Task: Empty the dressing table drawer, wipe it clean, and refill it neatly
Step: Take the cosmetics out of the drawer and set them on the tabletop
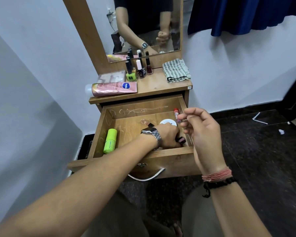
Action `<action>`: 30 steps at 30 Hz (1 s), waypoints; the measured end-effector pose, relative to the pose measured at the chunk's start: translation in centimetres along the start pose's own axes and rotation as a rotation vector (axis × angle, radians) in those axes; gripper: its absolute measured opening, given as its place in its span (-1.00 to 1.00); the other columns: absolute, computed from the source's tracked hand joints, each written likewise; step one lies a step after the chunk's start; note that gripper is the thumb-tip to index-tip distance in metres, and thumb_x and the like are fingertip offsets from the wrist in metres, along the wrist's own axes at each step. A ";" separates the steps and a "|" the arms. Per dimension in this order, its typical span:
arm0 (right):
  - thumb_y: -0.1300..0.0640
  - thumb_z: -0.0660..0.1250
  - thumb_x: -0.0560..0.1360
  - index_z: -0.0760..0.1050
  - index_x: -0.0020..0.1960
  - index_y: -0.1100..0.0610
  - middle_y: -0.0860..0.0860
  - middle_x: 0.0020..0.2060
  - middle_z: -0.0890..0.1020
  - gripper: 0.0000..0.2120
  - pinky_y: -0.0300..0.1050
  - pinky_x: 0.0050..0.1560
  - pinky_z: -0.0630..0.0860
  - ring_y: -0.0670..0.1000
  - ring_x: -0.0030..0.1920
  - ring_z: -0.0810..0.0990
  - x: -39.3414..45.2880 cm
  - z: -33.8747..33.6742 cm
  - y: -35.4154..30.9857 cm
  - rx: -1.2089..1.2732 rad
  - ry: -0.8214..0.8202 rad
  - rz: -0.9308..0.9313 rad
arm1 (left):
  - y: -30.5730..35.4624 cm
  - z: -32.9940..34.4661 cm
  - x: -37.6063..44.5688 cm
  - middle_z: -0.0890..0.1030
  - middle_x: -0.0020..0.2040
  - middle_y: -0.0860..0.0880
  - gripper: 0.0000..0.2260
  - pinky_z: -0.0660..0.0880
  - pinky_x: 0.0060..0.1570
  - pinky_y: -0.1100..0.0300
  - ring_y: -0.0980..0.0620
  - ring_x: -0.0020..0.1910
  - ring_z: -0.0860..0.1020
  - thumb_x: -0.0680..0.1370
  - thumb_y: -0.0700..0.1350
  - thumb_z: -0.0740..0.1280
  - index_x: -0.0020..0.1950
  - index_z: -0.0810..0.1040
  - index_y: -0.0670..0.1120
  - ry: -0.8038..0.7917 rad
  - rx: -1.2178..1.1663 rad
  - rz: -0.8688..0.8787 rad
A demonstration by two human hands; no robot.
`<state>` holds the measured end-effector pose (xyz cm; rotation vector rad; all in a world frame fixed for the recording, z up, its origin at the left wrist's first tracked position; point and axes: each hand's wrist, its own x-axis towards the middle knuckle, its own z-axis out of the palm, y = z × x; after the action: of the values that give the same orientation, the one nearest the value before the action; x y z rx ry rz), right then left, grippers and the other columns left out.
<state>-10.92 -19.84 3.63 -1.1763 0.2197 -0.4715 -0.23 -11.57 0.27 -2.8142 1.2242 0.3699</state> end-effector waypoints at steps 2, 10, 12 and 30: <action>0.34 0.18 0.56 0.53 -0.02 0.18 0.08 -0.22 0.67 -0.83 -0.26 -0.31 0.44 -0.01 -0.25 0.50 0.0 -0.1 0.0 0.018 -0.007 0.000 | -0.1 -0.6 -0.7 0.63 -0.10 -0.11 -0.72 0.48 -0.20 0.15 -0.10 -0.12 0.57 0.47 0.06 0.34 -0.05 0.54 -0.15 0.046 -0.060 -0.003; 0.36 0.16 0.57 0.53 -0.05 0.21 0.12 -0.23 0.63 -0.81 -0.22 -0.27 0.45 -0.04 -0.27 0.52 -0.1 -0.1 0.0 0.032 -0.034 -0.014 | -5.4 -7.7 -3.0 0.60 -0.13 0.02 -0.73 0.53 -0.25 0.21 0.08 -0.20 0.56 0.41 0.00 0.42 0.03 0.50 -0.07 0.475 -0.482 -0.215; 0.35 0.16 0.58 0.54 -0.05 0.19 0.12 -0.22 0.64 -0.81 -0.20 -0.26 0.45 -0.03 -0.26 0.52 -0.1 -0.2 0.1 0.027 -0.041 -0.019 | -7.3 -9.5 -2.7 0.59 -0.14 0.04 -0.72 0.41 -0.30 0.30 0.11 -0.21 0.52 0.39 0.00 0.45 -0.01 0.50 -0.09 0.619 -0.464 -0.279; 0.33 0.21 0.55 0.57 -0.07 0.15 0.06 -0.22 0.67 -0.81 -0.28 -0.27 0.48 -0.09 -0.27 0.55 0.4 -0.2 0.7 -0.036 -0.067 -0.020 | -12.5 -11.0 3.3 0.65 -0.01 -0.07 -0.73 0.44 -0.23 0.24 -0.03 -0.07 0.58 0.44 -0.03 0.40 0.10 0.57 -0.08 0.727 -0.408 -0.602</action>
<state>-10.51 -19.99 2.91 -1.2282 0.1587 -0.4467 13.23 -6.89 9.60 -3.6161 0.2582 -0.5391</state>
